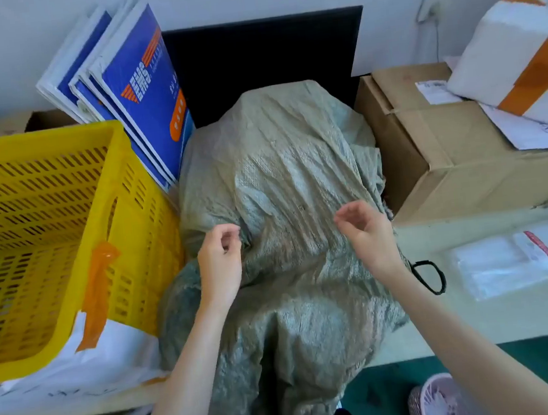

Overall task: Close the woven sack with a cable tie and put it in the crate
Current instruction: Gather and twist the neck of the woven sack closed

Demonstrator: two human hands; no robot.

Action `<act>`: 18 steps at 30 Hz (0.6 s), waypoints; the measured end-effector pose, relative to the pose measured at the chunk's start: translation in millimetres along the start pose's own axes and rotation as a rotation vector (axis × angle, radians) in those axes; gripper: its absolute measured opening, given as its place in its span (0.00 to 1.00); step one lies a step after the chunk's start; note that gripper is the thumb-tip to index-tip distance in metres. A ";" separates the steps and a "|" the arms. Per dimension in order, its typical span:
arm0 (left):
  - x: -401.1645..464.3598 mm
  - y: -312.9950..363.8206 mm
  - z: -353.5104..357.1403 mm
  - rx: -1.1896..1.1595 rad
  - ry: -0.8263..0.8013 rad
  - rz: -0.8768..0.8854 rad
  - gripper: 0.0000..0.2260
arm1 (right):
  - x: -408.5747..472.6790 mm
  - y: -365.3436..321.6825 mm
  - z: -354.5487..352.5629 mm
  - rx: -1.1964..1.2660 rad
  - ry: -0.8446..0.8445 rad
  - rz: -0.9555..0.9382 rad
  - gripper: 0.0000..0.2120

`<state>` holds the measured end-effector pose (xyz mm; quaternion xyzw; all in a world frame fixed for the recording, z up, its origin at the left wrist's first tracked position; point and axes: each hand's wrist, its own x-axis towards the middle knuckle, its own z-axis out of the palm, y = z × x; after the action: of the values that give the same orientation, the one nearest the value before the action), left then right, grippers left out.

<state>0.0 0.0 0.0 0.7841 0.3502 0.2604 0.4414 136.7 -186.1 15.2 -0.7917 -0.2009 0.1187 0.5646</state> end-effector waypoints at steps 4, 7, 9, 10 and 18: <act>3.6 -18.4 -13.1 0.137 0.102 -0.108 0.09 | -11.4 10.1 0.7 -0.026 0.024 -0.021 0.03; 8.1 -36.6 -20.8 0.212 0.070 -0.174 0.11 | -19.5 20.0 2.7 -0.049 0.009 -0.021 0.04; 9.5 -47.5 -22.4 0.233 -0.005 -0.213 0.13 | -23.3 25.0 5.0 -0.082 -0.007 -0.018 0.05; 9.2 -53.0 -22.4 0.242 -0.053 -0.246 0.15 | -25.3 28.0 6.9 -0.103 -0.019 -0.014 0.07; 0.9 -60.6 -18.5 0.423 -0.321 -0.407 0.26 | -30.4 49.1 23.6 -0.268 -0.207 0.053 0.18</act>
<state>-32.0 32.3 -44.1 0.8033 0.4719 -0.0387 0.3614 108.9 -193.8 -40.0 -0.8484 -0.2513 0.1866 0.4269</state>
